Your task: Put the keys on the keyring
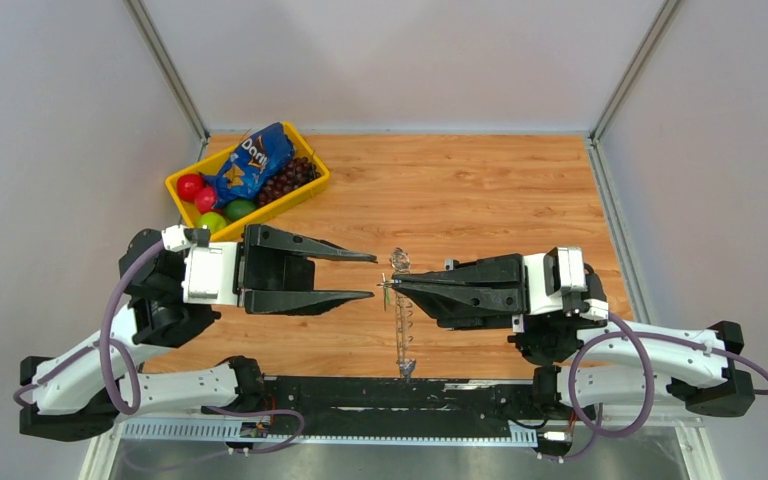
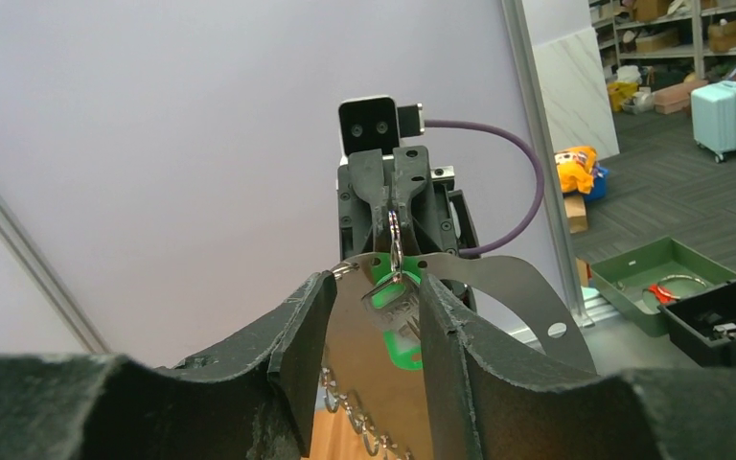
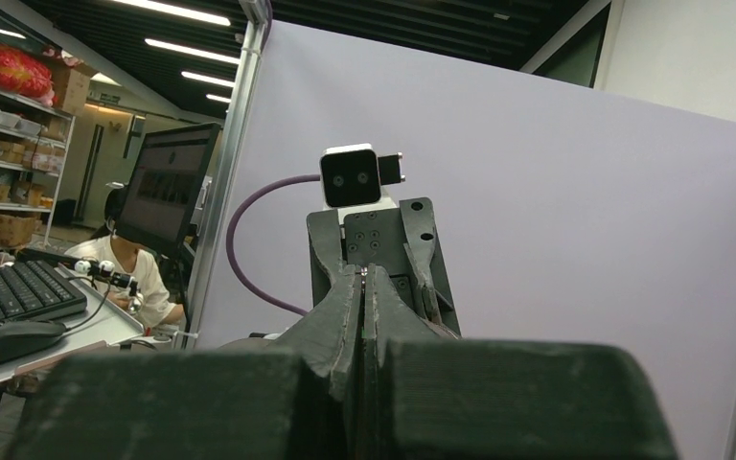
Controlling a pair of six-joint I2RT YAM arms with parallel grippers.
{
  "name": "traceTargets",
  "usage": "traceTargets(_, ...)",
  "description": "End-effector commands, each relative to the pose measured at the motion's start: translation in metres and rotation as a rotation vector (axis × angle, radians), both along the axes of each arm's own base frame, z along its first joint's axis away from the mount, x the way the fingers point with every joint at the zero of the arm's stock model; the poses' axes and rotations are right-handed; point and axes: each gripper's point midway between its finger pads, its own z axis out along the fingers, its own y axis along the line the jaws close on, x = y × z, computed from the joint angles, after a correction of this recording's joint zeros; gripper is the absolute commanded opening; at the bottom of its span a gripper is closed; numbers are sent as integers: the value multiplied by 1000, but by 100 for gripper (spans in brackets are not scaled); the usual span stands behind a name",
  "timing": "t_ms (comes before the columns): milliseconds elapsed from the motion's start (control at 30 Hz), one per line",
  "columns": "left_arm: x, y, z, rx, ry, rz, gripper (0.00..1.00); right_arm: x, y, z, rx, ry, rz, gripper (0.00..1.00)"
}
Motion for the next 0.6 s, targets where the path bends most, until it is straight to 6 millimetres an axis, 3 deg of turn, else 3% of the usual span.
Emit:
traceTargets(0,-10,4,13,-33,-53,-41,46,-5,-26,26,96,2,13,0)
traceTargets(567,-13,2,14,-40,-62,-63,45,-3,-25,25,89,4,3,0)
